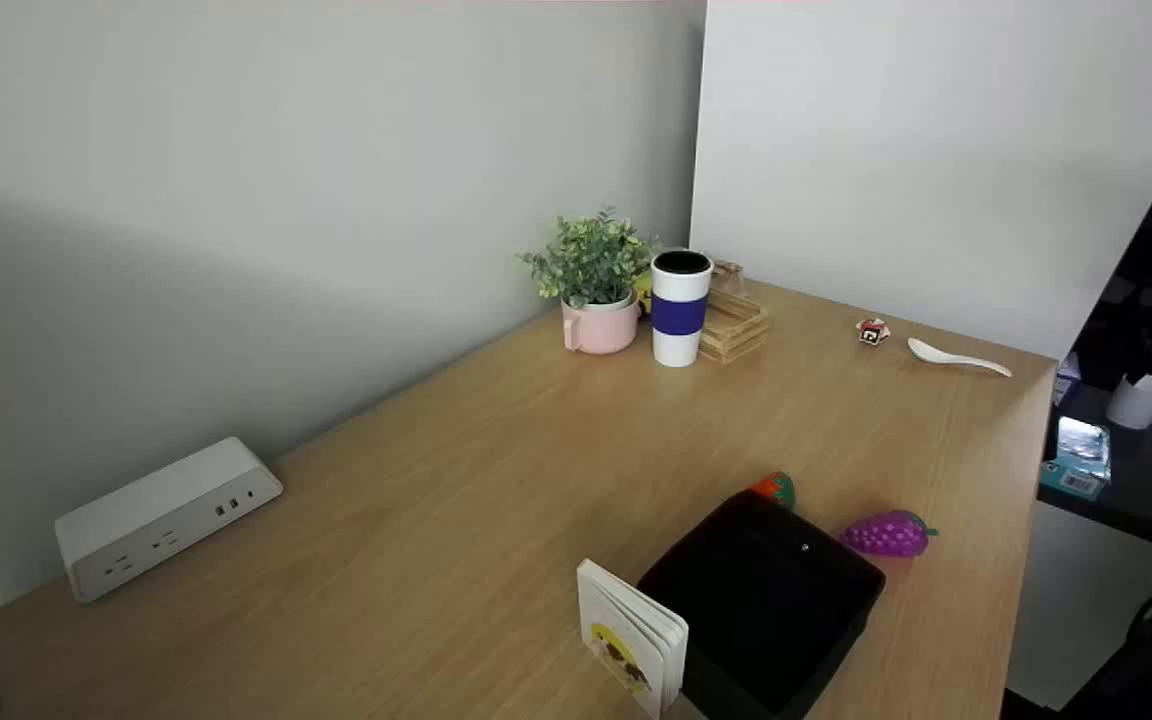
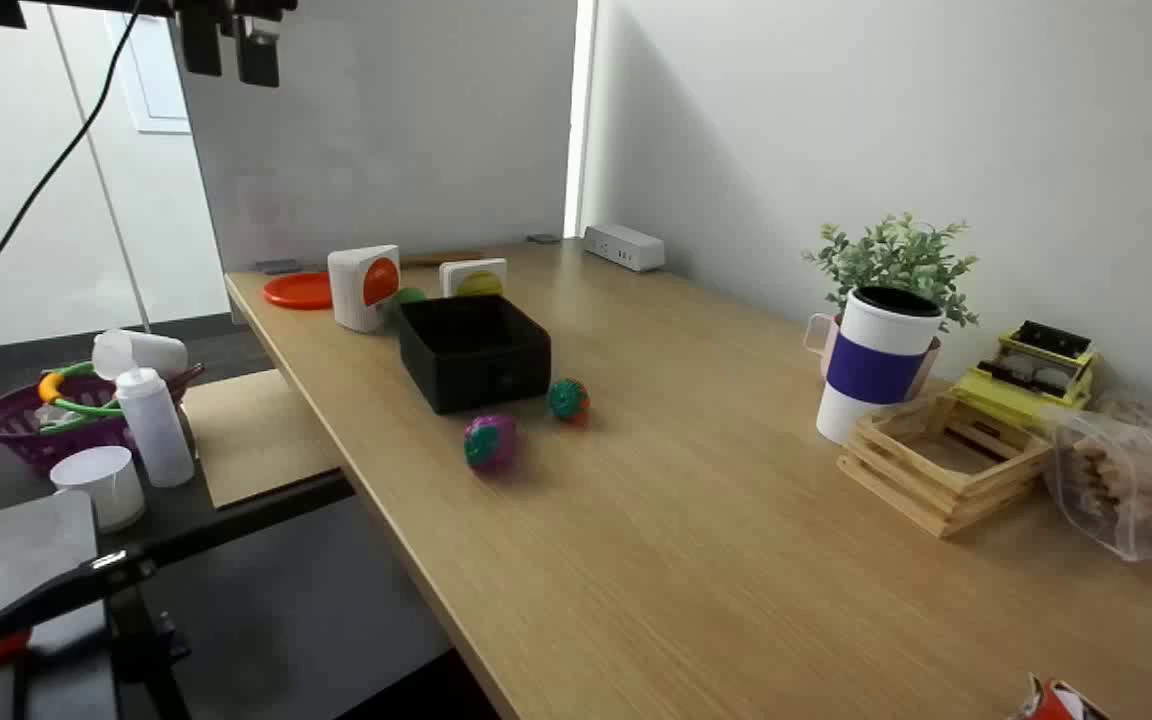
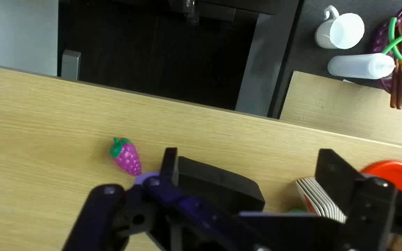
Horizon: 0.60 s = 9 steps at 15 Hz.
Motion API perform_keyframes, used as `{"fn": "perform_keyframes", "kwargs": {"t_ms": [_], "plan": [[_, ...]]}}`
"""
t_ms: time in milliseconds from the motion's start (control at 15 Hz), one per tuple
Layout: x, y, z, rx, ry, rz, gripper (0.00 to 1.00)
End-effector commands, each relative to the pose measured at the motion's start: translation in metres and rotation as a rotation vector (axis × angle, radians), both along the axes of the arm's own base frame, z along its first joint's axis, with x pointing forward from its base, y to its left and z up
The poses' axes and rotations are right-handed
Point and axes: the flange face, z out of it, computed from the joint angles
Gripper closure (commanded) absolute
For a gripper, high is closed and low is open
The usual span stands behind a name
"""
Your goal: Put the plastic grapes and strawberry in the box respectively
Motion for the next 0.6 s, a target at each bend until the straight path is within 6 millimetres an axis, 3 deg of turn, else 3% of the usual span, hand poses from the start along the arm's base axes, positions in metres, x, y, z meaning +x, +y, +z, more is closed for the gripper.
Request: {"fn": "perform_keyframes", "kwargs": {"t_ms": [0,533], "plan": [[0.0001,0.0001,0.0004,0.0,0.001,0.0,0.0],[0.0063,-0.003,0.0011,0.016,0.0,-0.014,0.0]]}}
